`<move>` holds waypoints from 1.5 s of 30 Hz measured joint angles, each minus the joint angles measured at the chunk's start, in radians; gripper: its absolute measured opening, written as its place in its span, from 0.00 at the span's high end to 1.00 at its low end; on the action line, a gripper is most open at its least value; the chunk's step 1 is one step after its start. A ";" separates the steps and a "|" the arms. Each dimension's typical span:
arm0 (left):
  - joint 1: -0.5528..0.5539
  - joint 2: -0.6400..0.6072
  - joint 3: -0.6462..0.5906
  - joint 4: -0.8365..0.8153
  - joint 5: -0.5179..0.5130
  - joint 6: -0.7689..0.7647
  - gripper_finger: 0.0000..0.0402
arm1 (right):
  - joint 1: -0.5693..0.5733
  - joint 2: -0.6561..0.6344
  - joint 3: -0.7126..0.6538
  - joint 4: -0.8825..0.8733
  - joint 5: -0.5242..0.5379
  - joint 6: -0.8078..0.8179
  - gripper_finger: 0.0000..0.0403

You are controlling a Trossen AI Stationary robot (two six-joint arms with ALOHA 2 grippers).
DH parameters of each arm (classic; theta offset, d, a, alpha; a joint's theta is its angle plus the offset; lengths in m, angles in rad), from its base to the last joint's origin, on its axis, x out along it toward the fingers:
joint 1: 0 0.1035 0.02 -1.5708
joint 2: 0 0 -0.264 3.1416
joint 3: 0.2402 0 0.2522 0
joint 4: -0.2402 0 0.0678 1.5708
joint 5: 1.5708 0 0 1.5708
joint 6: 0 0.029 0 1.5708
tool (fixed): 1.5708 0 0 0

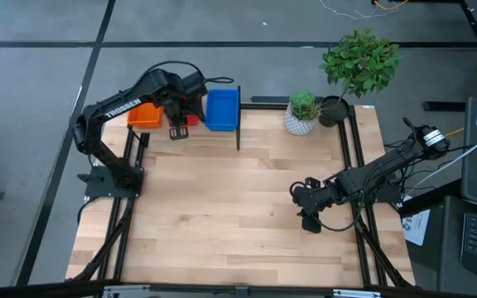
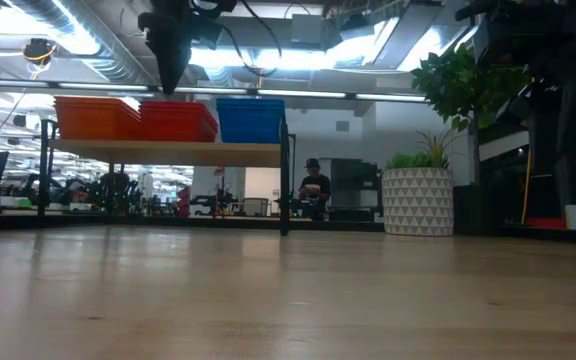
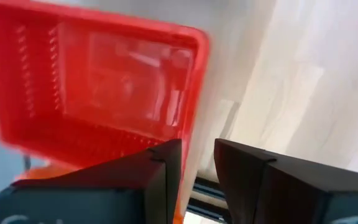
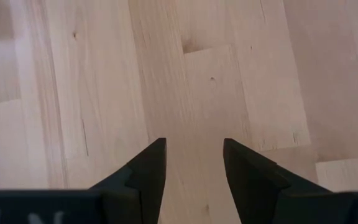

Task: Stack baskets on shelf by color
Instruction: Return to Home Position

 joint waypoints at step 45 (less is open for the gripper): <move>-0.564 -1.194 -1.655 1.952 0.245 -0.516 0.78 | 0.012 0.000 0.000 0.019 0.002 0.070 0.61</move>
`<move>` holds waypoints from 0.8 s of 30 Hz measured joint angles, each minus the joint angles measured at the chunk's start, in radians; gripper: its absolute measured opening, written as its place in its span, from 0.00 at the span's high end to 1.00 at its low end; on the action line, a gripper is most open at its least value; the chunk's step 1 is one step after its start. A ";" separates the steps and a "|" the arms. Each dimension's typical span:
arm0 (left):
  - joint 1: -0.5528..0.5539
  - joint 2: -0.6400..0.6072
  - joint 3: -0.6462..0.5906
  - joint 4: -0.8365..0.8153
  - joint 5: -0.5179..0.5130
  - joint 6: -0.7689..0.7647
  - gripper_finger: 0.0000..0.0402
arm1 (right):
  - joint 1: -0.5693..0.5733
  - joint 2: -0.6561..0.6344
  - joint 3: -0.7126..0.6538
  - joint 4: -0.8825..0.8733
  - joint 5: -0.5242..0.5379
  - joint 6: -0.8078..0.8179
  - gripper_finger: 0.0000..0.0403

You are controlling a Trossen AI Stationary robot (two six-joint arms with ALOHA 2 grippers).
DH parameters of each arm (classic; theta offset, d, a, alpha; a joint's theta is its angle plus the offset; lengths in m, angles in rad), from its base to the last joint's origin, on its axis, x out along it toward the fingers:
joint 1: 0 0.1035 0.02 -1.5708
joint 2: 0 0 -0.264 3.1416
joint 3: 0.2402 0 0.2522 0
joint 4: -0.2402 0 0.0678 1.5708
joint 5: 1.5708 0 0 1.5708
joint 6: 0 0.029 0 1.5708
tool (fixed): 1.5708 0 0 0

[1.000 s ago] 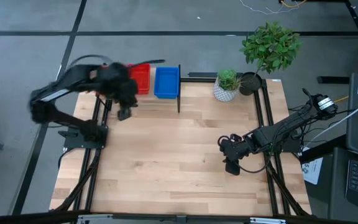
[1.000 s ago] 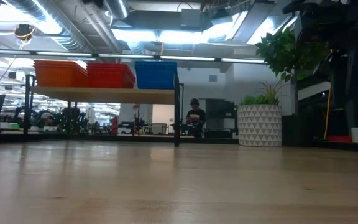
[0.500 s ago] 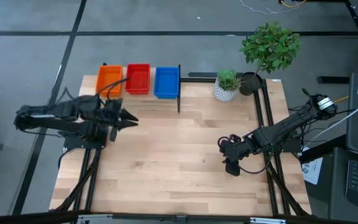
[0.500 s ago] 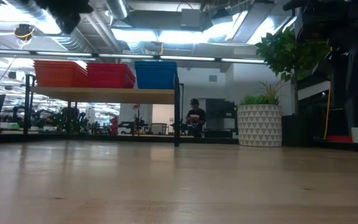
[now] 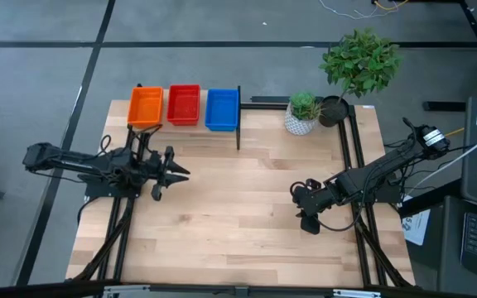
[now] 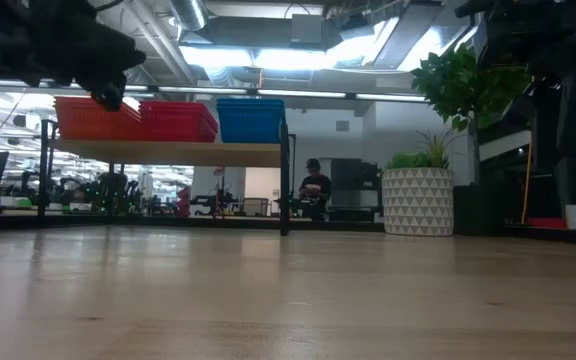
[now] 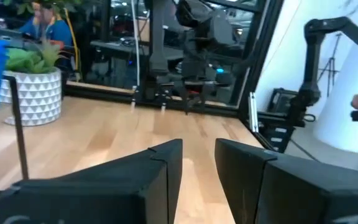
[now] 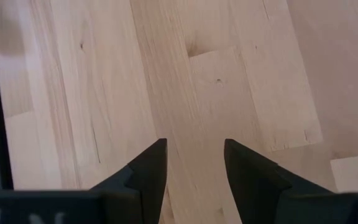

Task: Stack baskets on shelf by color
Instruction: Return to Home Position

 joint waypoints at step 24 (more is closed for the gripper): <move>-0.057 -0.237 -0.054 -0.303 -0.064 0.029 0.78 | 0.000 0.000 0.000 0.015 0.001 -0.018 0.61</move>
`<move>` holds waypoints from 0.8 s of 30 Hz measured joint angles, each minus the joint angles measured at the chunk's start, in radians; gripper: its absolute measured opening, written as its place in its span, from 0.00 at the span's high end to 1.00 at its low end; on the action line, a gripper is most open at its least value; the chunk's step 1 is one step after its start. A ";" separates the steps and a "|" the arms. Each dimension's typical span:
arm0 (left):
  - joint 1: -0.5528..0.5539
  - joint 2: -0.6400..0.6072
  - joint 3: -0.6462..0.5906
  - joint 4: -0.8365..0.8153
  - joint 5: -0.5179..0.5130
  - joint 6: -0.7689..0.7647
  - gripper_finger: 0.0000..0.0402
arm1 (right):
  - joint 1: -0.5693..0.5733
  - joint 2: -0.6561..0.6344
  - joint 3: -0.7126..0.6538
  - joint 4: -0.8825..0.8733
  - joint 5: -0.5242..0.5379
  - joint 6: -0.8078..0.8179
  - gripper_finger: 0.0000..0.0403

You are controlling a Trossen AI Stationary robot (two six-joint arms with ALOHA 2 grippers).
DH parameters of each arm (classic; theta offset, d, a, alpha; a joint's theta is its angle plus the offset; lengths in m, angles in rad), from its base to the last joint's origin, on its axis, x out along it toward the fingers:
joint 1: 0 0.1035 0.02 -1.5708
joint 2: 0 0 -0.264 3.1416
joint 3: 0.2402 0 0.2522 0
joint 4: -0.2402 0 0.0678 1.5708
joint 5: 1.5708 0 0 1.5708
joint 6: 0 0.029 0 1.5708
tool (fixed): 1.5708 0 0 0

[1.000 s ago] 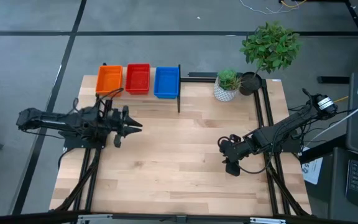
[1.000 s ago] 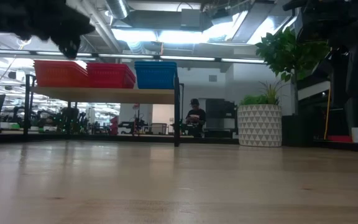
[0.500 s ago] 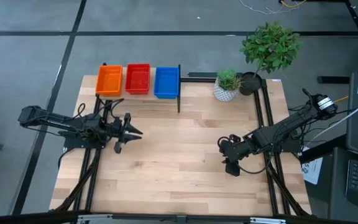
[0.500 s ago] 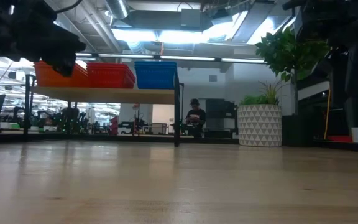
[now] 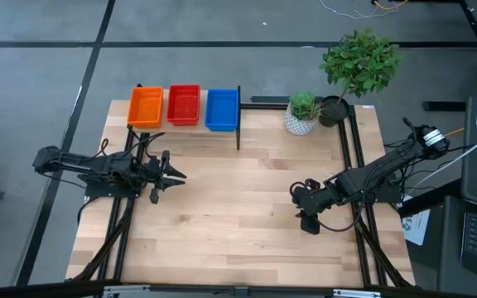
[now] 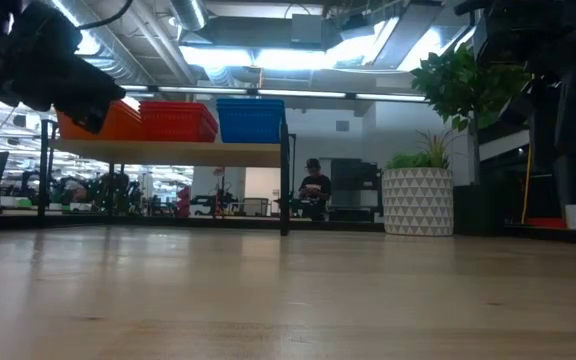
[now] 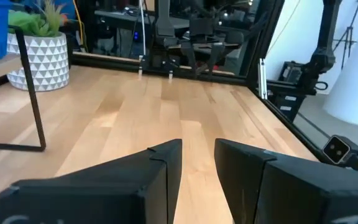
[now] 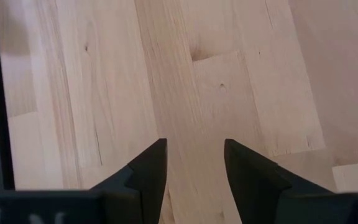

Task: Stack baskets on shelf by color
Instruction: Return to Home Position

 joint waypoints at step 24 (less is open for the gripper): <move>0.000 -0.095 0.000 -0.111 -0.013 0.027 0.78 | -0.021 0.000 0.000 0.023 0.152 -0.479 0.61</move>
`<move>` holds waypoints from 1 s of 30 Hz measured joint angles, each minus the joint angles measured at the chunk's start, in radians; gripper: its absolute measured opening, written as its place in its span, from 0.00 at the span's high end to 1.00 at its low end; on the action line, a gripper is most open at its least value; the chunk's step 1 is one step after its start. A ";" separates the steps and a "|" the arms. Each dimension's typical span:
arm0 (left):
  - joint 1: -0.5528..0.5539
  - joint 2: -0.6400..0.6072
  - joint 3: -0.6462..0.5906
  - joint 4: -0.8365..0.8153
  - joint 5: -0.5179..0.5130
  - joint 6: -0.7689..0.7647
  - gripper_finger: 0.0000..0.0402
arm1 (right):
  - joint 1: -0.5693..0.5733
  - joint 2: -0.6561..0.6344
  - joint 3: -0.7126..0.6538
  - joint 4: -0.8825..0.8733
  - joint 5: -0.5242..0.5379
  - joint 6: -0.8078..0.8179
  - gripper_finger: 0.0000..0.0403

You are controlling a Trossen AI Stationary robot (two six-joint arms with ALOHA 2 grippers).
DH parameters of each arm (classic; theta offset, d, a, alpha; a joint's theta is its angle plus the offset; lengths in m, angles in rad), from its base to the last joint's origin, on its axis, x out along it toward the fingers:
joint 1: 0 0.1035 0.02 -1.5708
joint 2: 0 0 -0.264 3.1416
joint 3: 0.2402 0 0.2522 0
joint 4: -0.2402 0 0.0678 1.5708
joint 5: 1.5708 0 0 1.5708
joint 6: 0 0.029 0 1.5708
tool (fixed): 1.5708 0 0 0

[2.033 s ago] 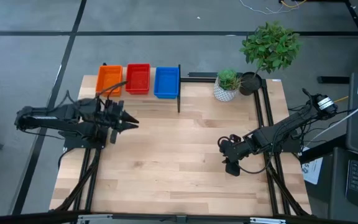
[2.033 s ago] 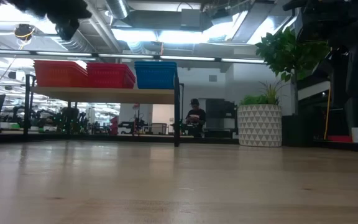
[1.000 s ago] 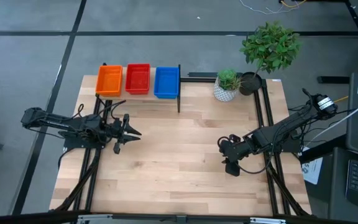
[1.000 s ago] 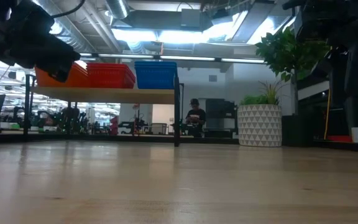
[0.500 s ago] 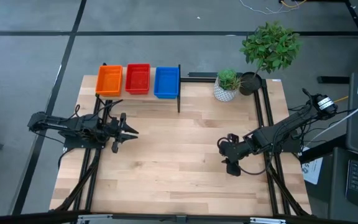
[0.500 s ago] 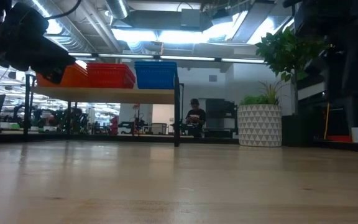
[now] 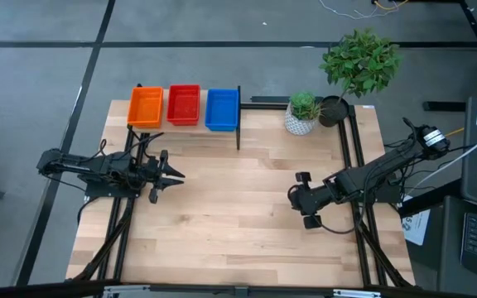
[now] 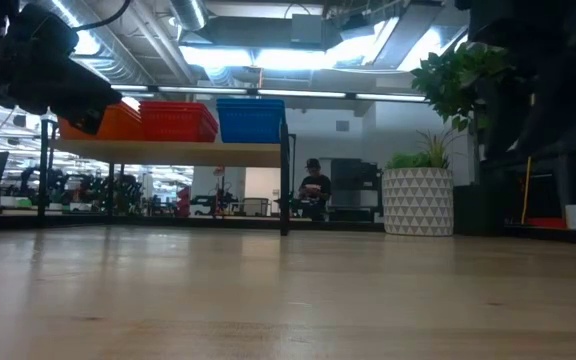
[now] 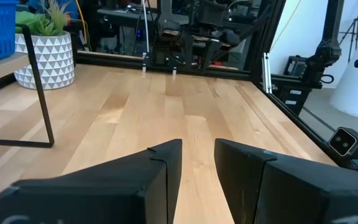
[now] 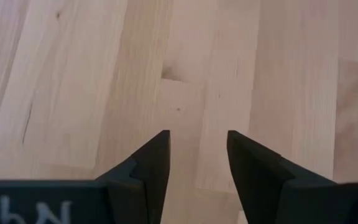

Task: Stack baskets on shelf by color
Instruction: Return to Home Position

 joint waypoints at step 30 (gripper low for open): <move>0.000 0.000 0.000 -0.001 -0.001 0.000 0.78 | -0.099 -1.142 -0.718 0.552 0.284 -0.057 0.61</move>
